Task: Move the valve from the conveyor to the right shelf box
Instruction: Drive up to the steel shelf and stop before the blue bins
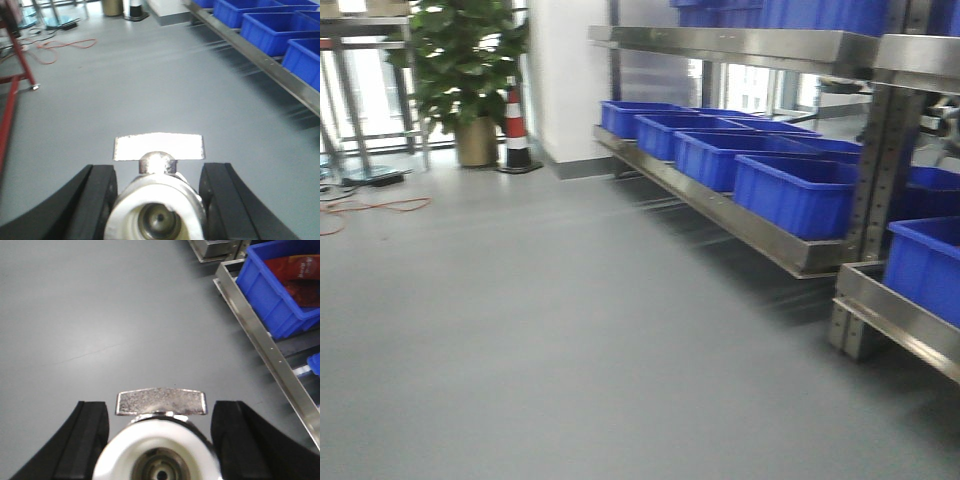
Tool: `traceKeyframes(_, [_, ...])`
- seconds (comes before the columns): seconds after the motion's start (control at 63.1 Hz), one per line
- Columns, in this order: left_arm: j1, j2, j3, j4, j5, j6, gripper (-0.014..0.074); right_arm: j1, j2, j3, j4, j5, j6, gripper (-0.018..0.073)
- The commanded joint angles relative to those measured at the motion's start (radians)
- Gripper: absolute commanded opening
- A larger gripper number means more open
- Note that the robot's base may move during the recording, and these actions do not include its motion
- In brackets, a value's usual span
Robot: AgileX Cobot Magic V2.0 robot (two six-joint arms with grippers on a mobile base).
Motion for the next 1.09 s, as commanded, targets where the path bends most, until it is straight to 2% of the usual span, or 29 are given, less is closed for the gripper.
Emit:
traceKeyframes(0.0, [0.002, -0.009, -0.012, -0.008, -0.049, -0.002, -0.0111, -0.001, -0.014, -0.008, -0.007, -0.056, -0.007, -0.0163])
traceKeyframes(1.078, [0.002, -0.009, -0.012, -0.008, -0.049, -0.002, -0.0111, -0.001, -0.014, -0.008, -0.007, -0.056, -0.007, -0.0163])
